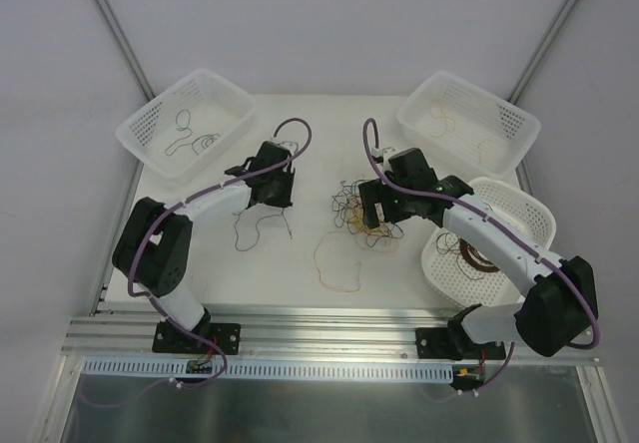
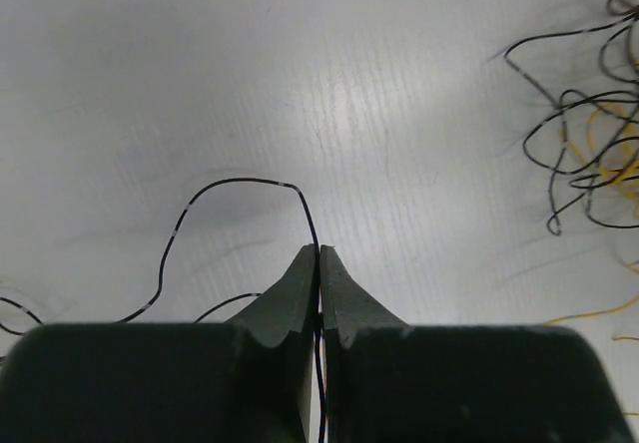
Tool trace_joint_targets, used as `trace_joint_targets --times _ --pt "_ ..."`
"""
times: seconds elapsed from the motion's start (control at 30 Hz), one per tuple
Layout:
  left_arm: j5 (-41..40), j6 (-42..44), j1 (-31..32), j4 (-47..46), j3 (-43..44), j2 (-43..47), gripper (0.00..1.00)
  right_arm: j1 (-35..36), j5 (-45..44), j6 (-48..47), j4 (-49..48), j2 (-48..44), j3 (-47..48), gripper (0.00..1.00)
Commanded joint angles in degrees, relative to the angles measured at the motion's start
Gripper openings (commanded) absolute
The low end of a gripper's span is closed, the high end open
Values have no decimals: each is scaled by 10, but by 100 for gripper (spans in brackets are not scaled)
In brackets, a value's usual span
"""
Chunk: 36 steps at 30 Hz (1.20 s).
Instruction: Untangle the cables
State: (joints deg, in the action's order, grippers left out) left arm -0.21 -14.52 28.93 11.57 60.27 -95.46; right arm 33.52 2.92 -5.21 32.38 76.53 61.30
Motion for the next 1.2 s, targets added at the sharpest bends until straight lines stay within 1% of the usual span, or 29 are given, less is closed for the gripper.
trace_joint_targets --times 0.0,0.1,0.13,0.2,0.23,0.3,0.33,0.4,0.43,0.57,0.6,0.67,0.7,0.73,0.8,0.9,0.93,1.03,1.07,1.17 --pt "-12 5 3 23 72 68 0 1 -20 -17 12 -20 17 90" --pt "-11 13 -4 52 116 91 0 1 -26 -20 13 -22 22 90" --pt "-10 14 -12 58 149 95 0 1 -26 -20 15 -23 23 90" --pt "-10 13 -25 77 186 101 0 1 -25 -22 17 -26 28 91" --pt "-8 11 -33 82 227 101 0 1 -42 -23 17 -28 27 90" --pt "-10 -1 -57 93 272 94 0 1 -46 -23 17 -31 28 90" --pt "-15 -5 -64 96 320 92 0 1 -48 -23 17 -32 29 91" --pt "-25 -25 -87 98 369 75 0 1 -49 -23 19 -32 30 90" --pt "-30 -30 -94 99 415 69 0 1 -51 -23 19 -34 32 90" --pt "-74 -52 -133 99 521 13 0 1 -56 -23 22 -38 35 91" --pt "-79 -73 -153 99 555 4 0 1 -58 -22 23 -39 35 90" --pt "-92 -96 -171 99 590 -24 0 1 -62 -22 25 -45 34 90" --pt "-103 -117 -190 99 606 -34 0 1 -63 -21 25 -45 32 91" --pt "-108 -127 -198 98 635 -43 0 1 -63 -21 25 -47 30 90" --pt "-128 -153 -214 96 665 -74 0 1 -63 -22 27 -52 28 91" --pt "-142 -192 -244 91 673 -104 0 1 -67 -22 30 -57 24 90" --pt "-152 -201 -261 88 670 -112 0 0 -67 -23 31 -58 24 90" --pt "-165 -223 -283 76 656 -144 0 1 -65 -25 37 -61 22 91" --pt "-165 -227 -299 70 651 -159 0 1 -65 -24 38 -63 22 90" --pt "-175 -222 -320 50 633 -186 0 1 -65 -24 46 -74 21 90"
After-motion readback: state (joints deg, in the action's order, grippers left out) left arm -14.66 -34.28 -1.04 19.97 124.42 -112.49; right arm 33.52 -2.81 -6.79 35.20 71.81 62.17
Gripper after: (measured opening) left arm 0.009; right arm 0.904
